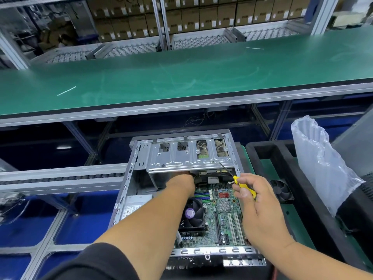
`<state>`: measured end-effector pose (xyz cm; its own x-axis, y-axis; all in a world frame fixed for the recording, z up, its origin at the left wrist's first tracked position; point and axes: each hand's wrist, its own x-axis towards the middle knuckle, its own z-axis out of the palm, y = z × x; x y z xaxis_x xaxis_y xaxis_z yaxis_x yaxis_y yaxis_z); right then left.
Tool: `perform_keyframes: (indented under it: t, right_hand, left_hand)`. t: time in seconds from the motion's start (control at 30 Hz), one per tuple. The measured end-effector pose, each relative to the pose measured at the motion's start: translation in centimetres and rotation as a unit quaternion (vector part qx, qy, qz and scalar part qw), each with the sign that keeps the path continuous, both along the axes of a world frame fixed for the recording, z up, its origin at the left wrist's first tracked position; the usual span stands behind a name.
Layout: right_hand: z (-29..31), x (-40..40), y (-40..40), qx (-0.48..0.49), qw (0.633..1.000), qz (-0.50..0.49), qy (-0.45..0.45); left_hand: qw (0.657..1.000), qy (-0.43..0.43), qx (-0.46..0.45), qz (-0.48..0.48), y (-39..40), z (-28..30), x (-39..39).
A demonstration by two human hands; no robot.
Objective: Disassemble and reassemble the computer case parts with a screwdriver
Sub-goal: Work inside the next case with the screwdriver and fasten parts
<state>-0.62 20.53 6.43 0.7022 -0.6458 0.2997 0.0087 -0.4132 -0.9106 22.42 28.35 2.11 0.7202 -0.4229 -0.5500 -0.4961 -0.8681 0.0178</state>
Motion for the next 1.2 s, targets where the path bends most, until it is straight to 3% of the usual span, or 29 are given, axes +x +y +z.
perform_keyframes:
  t: [0.2,0.43,0.7,0.77,0.87,0.97,1.03,1.13,1.2]
  right_hand:
    - [0.1,0.3,-0.1,-0.010,1.000,-0.001,0.009]
    - [-0.2,0.3,-0.2,-0.012,1.000,0.006,0.023]
    - [0.4,0.3,0.0,-0.008,0.999,0.000,0.035]
    - [0.5,0.3,0.0,-0.008,0.999,0.000,0.037]
    - [0.4,0.3,0.1,-0.007,0.999,0.002,0.038]
    - [0.6,0.2,0.0,-0.004,0.999,0.001,0.045]
    - [0.7,0.2,0.1,-0.005,0.999,0.004,0.045]
    - [0.6,0.2,0.1,-0.002,0.999,0.004,0.047]
    - [0.6,0.2,0.1,-0.006,0.999,0.000,0.049]
  left_hand:
    - [0.979,0.008,-0.107,0.174,-2.1,-0.7,-3.6]
    - [0.976,-0.010,-0.119,0.180,-1.9,-1.0,-5.2]
    - [0.950,-0.023,-0.205,0.236,-0.2,0.5,-5.9]
    - [0.918,0.021,-0.270,0.289,0.7,0.3,-5.7]
    - [0.826,0.089,-0.413,0.372,1.8,0.1,-5.1]
    - [0.783,0.085,-0.462,0.407,2.3,0.1,-4.2]
    - [0.801,0.059,-0.447,0.393,2.5,0.2,-3.2]
    - [0.917,-0.037,-0.274,0.288,2.2,0.0,-1.9]
    - [0.965,-0.081,-0.161,0.192,1.9,-0.1,-1.5]
